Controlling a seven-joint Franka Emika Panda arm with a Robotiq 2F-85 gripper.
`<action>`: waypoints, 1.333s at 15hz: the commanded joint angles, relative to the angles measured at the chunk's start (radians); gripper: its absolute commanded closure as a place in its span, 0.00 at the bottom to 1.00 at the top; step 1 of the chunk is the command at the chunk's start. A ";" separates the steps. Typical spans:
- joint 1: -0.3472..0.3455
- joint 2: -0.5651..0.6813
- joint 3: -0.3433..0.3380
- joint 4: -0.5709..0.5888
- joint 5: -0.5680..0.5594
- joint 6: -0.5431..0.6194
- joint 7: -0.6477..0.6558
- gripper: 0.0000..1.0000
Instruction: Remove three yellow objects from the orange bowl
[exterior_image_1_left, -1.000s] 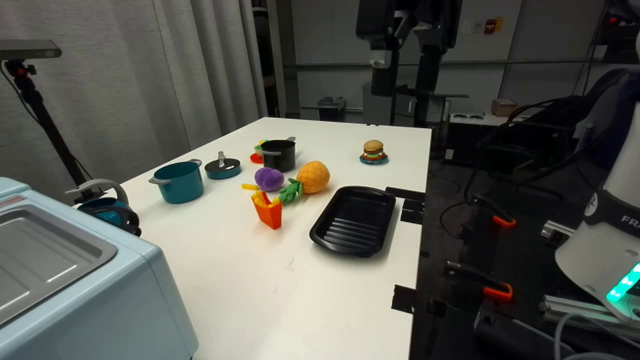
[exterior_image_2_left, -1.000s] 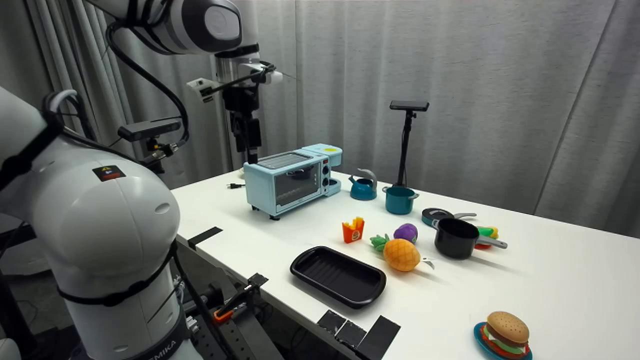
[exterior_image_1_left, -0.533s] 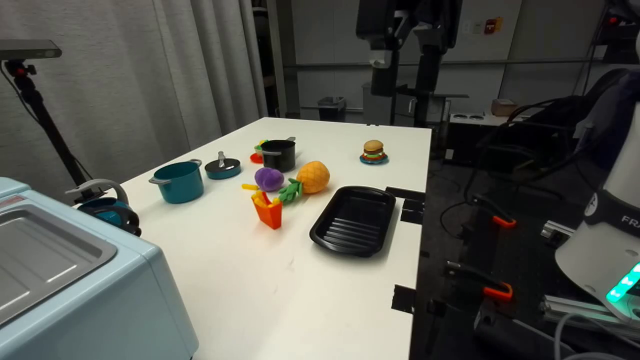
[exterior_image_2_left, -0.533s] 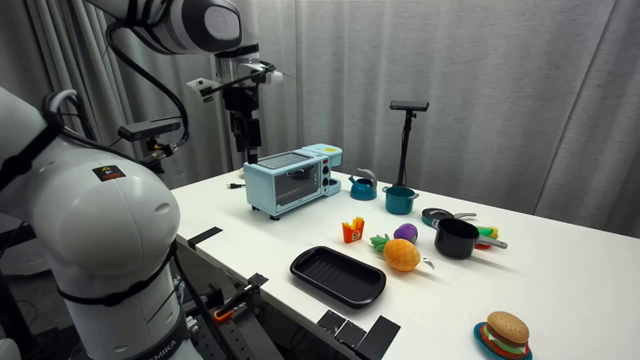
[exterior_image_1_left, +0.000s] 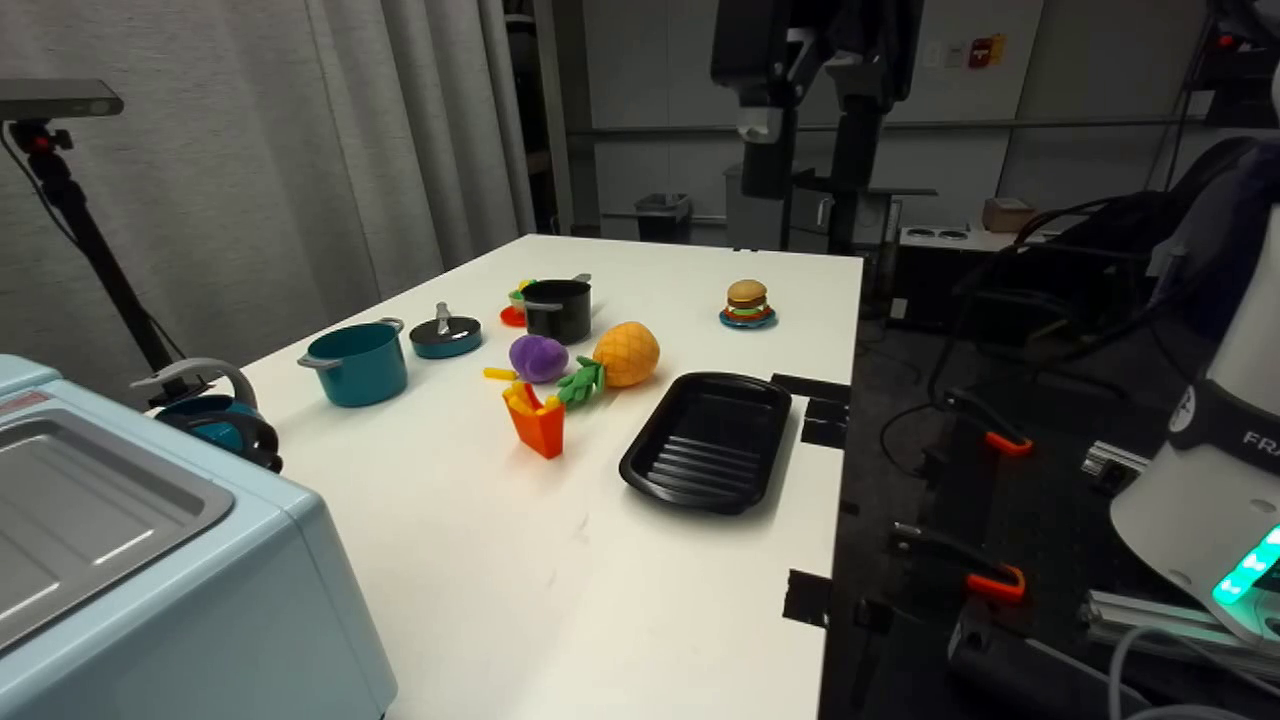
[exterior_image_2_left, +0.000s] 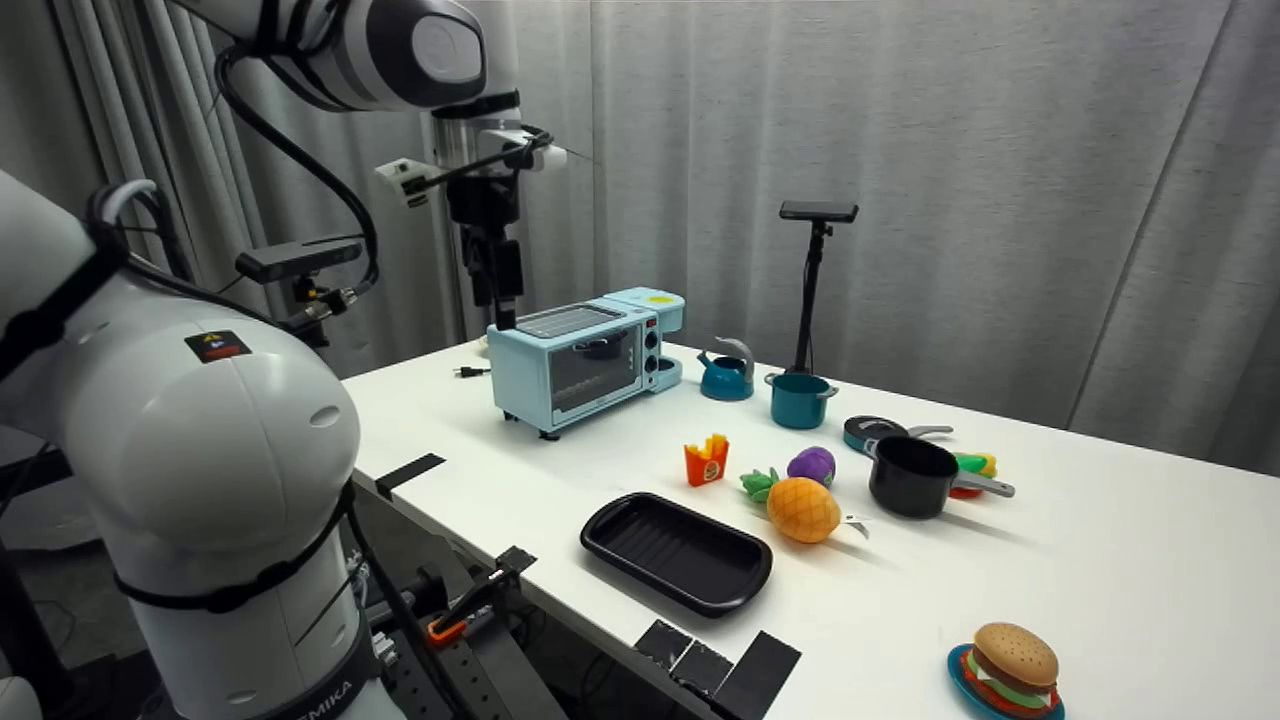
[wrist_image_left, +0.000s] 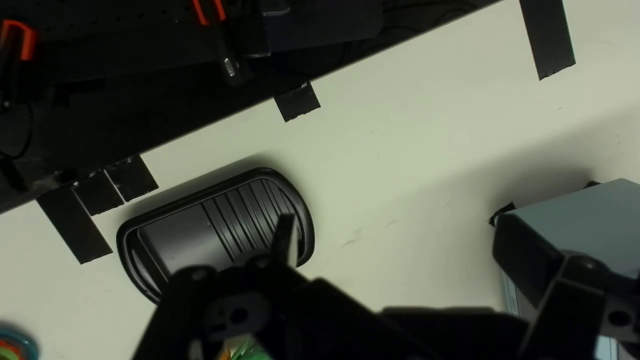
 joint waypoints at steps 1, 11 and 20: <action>-0.033 0.074 -0.001 0.030 -0.007 0.026 -0.020 0.00; -0.101 0.333 -0.031 0.159 -0.095 0.158 -0.039 0.00; -0.107 0.622 -0.047 0.272 -0.173 0.375 -0.021 0.00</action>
